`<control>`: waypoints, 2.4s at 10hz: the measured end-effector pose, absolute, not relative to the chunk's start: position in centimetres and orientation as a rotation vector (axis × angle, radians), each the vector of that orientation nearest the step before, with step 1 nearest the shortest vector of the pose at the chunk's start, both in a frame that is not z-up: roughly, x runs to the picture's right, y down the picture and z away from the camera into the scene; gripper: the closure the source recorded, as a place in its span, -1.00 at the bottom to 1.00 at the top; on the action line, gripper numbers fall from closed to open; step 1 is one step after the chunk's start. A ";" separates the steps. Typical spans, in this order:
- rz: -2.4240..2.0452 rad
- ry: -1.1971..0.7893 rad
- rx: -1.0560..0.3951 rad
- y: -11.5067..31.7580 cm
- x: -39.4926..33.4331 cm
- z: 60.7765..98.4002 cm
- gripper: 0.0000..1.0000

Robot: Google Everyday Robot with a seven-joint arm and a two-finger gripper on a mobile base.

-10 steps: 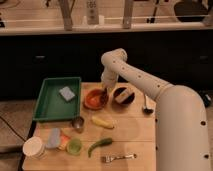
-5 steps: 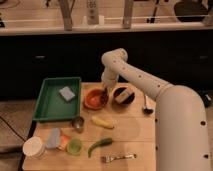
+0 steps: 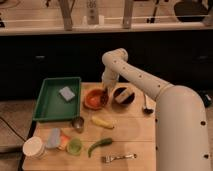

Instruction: Place grapes in red bowl

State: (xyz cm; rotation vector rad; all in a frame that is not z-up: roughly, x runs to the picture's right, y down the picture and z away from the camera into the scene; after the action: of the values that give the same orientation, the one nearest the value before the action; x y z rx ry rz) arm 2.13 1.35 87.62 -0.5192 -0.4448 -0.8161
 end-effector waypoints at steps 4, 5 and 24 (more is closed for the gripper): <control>-0.816 -0.447 -0.519 1.3 2.3 87.7 0.99; -0.815 -0.448 -0.518 1.3 2.4 87.7 0.99; -0.815 -0.464 -0.534 1.0 3.5 88.3 0.99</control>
State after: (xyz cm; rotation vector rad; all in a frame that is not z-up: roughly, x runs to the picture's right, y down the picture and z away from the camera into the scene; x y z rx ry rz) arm 3.46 1.01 88.27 -0.5335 -0.4640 -0.8147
